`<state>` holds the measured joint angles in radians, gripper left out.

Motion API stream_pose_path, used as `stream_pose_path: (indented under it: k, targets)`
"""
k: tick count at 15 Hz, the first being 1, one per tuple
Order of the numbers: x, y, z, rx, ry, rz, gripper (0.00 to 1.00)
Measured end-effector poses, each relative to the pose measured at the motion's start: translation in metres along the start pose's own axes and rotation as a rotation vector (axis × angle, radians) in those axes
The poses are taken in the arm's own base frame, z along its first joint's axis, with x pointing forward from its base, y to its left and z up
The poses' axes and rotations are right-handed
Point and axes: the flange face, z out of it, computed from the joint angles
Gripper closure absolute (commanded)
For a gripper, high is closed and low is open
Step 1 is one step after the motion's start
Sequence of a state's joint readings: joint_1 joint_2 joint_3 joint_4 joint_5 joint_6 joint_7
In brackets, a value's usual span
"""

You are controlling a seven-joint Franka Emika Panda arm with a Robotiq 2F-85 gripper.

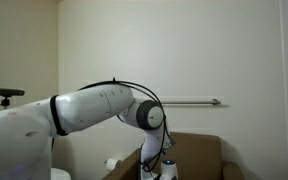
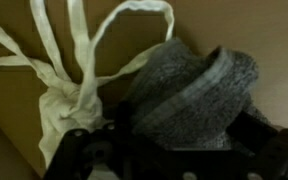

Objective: Hang some of the things on the seat of the couch on the armrest

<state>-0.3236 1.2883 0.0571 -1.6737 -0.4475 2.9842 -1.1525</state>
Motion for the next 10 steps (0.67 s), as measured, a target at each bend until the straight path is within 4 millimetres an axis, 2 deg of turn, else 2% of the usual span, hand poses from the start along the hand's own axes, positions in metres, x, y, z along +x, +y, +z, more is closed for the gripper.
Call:
stream_pose_path:
  k: [1, 2, 5, 10]
  targets:
    - [0.0, -0.006, -0.005, 0.014, -0.009, -0.023, 0.25]
    - [-0.001, -0.011, -0.01, 0.024, -0.022, -0.041, 0.26]
    - [-0.001, -0.019, -0.018, 0.066, -0.067, -0.094, 0.47]
    - [0.002, -0.019, -0.023, 0.107, -0.113, -0.146, 0.79]
